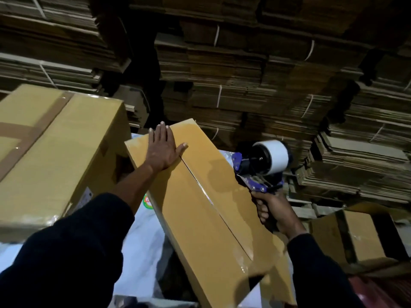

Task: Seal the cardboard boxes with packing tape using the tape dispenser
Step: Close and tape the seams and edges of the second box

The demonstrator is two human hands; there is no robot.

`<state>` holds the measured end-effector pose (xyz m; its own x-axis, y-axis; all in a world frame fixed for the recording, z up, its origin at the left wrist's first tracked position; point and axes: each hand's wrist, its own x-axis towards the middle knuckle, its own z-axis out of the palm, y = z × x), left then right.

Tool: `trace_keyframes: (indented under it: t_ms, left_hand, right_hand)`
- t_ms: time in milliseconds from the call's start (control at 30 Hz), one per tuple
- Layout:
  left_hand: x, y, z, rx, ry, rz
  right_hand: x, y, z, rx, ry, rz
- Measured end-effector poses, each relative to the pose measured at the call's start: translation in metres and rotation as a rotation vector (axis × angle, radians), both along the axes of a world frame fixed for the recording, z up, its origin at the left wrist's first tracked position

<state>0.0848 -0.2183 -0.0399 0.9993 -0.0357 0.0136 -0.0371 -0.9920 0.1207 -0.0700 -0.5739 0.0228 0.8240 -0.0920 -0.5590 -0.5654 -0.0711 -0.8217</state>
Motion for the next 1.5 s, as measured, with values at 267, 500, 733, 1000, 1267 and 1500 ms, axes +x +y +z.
trace_keyframes:
  t_ms: [267, 500, 733, 1000, 1267, 1500]
  left_hand:
    - [-0.132, -0.091, -0.011, -0.006, 0.004, -0.101]
    - [-0.186, -0.101, -0.003, -0.003, -0.031, 0.168]
    - [-0.180, -0.098, 0.001, -0.125, 0.075, 0.252]
    - [-0.171, -0.057, 0.008, -0.115, 0.107, 0.109]
    - [-0.142, 0.013, 0.017, -0.319, 0.089, 0.030]
    - [-0.138, 0.019, 0.018, -0.324, 0.011, 0.009]
  right_hand:
    - [0.055, 0.026, 0.008, 0.023, -0.056, 0.188]
    - [0.088, 0.050, 0.011, -0.090, -0.199, 0.157]
    - [0.084, 0.054, 0.007, -0.077, -0.153, 0.226]
    - [0.026, 0.061, 0.003, 0.096, -0.054, 0.087]
    - [-0.096, 0.108, -0.008, 0.324, 0.110, 0.001]
    - [-0.108, 0.113, 0.007, 0.402, 0.116, -0.023]
